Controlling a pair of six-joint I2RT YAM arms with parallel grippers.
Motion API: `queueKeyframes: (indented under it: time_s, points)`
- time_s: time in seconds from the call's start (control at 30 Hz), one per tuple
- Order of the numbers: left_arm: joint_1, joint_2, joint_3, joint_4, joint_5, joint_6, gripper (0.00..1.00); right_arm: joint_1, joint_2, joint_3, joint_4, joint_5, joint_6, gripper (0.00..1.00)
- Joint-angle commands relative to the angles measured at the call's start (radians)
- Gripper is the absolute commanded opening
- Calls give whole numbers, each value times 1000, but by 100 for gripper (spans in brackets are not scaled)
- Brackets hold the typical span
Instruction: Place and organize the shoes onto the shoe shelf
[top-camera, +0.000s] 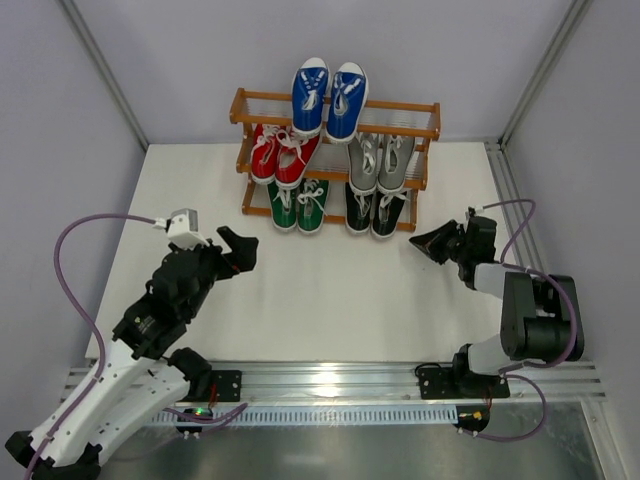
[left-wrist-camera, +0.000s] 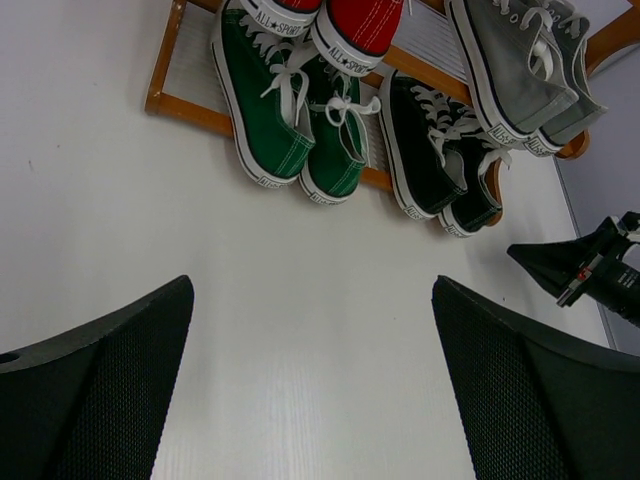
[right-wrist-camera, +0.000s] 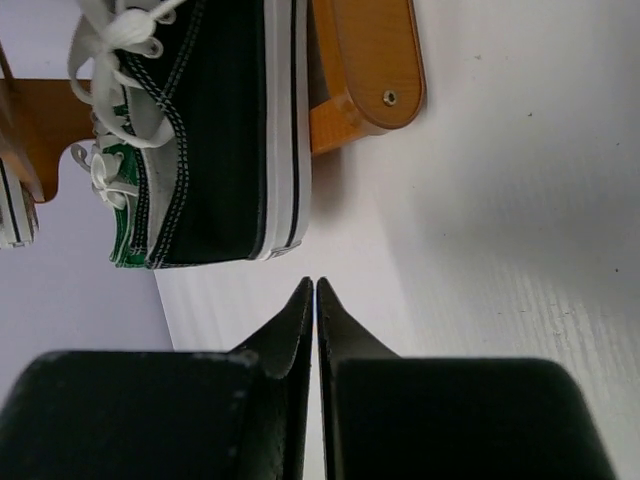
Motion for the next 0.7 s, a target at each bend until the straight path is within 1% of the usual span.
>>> queueKeyframes:
  time_s: [0.0, 0.2, 0.33, 0.47, 0.67]
  points:
    - [5, -16, -17, -9, -18, -20, 100, -5, 72, 59, 104, -58, 26, 4]
    - [5, -33, -26, -16, -15, -26, 100, -5, 200, 155, 32, -17, -33, 4]
    - [5, -35, -30, -16, -14, -27, 100, -5, 247, 198, 27, 29, -45, 4]
    - [5, -27, -27, -18, -10, -26, 100, -5, 304, 310, -51, 90, -76, 4]
    - [5, -35, -29, -22, -11, -23, 100, -8, 370, 424, -152, 188, -132, 4]
